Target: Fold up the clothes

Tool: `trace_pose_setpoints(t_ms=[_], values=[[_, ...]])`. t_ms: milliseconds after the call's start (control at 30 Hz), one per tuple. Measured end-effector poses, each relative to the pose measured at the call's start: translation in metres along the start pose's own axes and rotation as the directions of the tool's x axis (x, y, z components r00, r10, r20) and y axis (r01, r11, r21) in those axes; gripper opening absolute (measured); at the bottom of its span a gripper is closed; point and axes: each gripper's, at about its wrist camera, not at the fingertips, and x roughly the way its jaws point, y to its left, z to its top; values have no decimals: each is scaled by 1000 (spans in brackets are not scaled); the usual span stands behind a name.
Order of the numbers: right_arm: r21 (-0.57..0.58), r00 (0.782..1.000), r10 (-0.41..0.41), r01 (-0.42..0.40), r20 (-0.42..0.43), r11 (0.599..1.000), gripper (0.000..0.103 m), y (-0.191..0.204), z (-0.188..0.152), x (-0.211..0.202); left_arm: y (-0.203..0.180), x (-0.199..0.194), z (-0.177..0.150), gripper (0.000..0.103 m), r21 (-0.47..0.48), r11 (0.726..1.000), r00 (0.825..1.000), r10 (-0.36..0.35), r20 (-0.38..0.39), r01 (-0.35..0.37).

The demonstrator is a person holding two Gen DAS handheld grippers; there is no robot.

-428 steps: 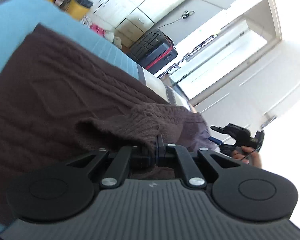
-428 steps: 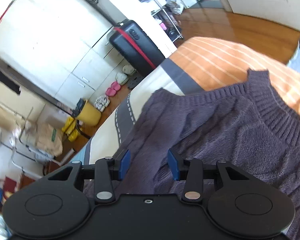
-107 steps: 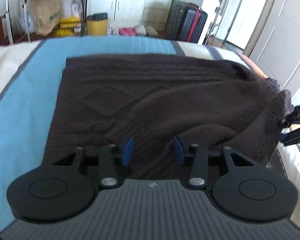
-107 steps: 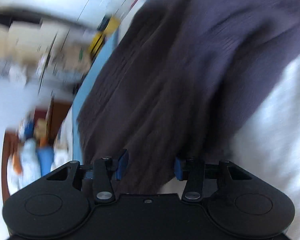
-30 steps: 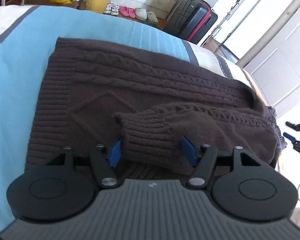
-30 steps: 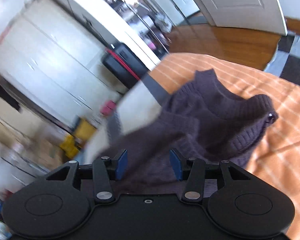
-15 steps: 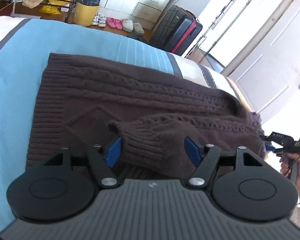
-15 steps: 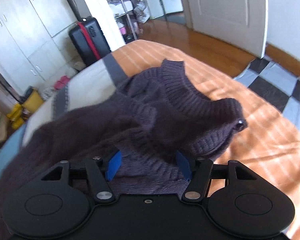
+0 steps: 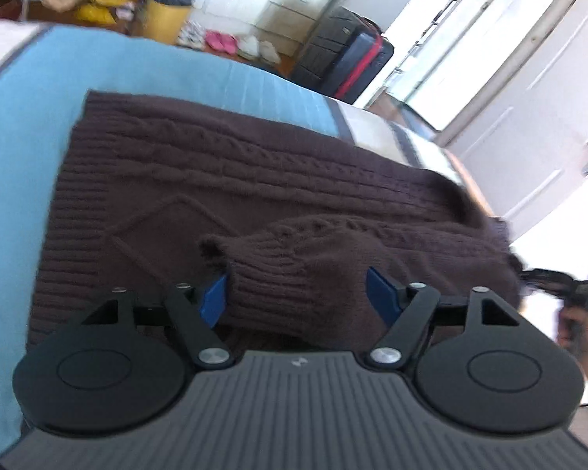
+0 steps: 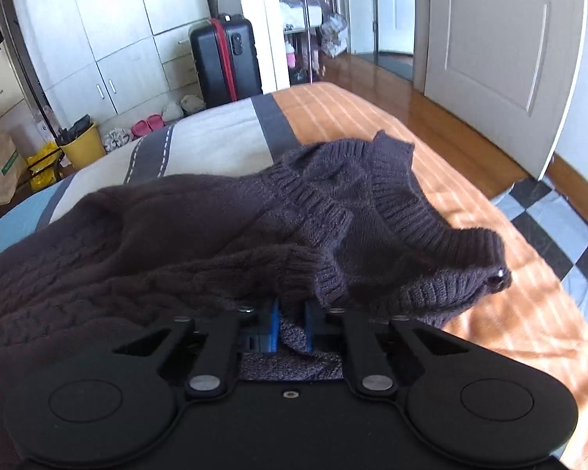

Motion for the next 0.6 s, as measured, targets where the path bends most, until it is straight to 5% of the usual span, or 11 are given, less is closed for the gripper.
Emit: trace_pose_setpoints(t_ms=[100,233,400,533,600], values=[[1,999,-29,29,26,1000,12,-1,2,-7,-6,4,-8,66,49,998,999,43,23,-44],[25,997,-46,45,55,999,11,-3,4,-20,-19,-8,-9,9,144,988,995,45,91,-58],[6,992,-91,91,92,996,11,-2,6,-34,-33,-27,3,9,132,990,980,13,198,-39],[-9,984,-110,112,138,994,10,-1,6,-45,-49,-41,20,9,212,968,958,69,280,-132],[-17,980,-118,122,162,992,10,-1,7,-51,-49,-47,31,9,203,971,951,57,303,-123]])
